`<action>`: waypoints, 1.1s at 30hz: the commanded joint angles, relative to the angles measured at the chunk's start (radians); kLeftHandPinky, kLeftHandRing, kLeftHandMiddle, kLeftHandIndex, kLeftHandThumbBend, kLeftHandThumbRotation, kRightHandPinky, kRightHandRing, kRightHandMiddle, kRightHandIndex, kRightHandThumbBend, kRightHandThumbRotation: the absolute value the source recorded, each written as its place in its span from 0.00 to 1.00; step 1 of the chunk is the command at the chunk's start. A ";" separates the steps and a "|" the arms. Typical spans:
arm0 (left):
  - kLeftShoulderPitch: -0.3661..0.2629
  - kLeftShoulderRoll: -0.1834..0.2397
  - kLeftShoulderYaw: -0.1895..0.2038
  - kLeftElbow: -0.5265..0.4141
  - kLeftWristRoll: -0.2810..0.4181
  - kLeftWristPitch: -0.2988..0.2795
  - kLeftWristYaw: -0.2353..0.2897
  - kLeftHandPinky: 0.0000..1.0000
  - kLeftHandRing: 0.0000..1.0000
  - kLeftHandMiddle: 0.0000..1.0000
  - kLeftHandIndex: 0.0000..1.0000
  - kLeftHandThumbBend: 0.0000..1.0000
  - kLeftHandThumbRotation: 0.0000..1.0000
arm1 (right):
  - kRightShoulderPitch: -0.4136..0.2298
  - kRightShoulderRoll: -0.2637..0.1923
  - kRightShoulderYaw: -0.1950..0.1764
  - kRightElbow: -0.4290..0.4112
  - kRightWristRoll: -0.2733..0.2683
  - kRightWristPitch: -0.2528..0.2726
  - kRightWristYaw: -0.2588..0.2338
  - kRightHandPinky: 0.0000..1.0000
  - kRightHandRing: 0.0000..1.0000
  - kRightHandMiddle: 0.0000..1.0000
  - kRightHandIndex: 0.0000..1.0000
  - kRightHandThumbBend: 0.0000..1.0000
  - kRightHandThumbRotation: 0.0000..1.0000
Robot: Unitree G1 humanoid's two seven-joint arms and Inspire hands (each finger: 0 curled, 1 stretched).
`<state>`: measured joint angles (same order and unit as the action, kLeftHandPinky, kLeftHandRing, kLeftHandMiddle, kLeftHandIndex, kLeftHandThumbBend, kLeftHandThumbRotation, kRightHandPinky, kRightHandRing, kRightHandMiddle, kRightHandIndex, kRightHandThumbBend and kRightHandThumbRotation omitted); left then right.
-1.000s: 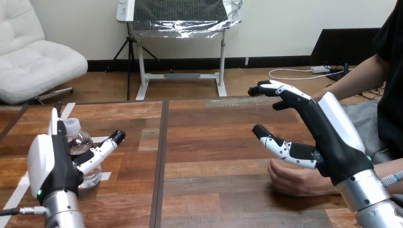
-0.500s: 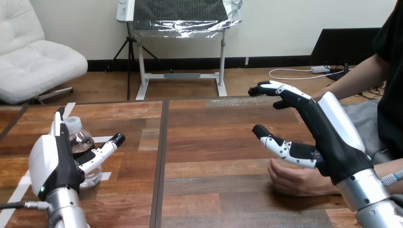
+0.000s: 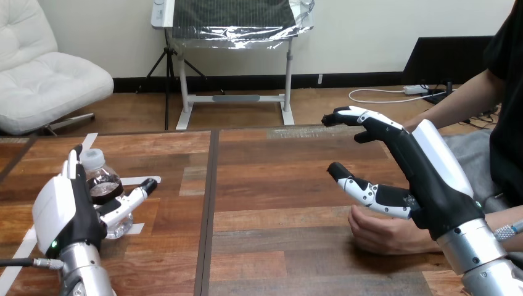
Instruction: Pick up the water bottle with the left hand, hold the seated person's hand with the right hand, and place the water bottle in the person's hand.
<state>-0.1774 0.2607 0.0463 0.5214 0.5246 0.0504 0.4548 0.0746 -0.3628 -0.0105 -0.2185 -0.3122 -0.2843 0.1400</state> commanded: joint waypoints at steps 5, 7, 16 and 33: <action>-0.100 0.039 -0.032 0.071 0.019 0.005 0.045 0.96 0.94 0.95 0.96 0.97 0.56 | -0.064 -0.021 -0.021 -0.009 0.007 0.007 0.004 0.75 0.85 0.86 0.75 0.43 0.02; -0.102 0.042 -0.036 0.078 0.022 0.006 0.053 0.96 0.95 0.94 0.96 0.96 0.56 | -0.064 -0.022 -0.021 -0.009 0.008 0.006 0.004 0.74 0.84 0.85 0.75 0.44 0.03; -0.116 0.052 -0.054 0.105 0.021 0.033 0.066 0.97 0.94 0.94 0.96 0.96 0.56 | -0.065 -0.027 -0.022 -0.005 0.004 0.002 0.001 0.74 0.84 0.85 0.75 0.44 0.01; -0.112 0.049 -0.057 0.108 0.010 0.050 0.077 0.95 0.93 0.93 0.94 0.94 0.57 | -0.063 -0.040 -0.016 -0.011 0.008 0.009 0.000 0.74 0.84 0.84 0.74 0.44 0.01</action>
<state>-0.2069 0.2817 0.0056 0.6319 0.5242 0.0985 0.5128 0.0740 -0.3963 -0.0107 -0.2186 -0.3123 -0.2732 0.1410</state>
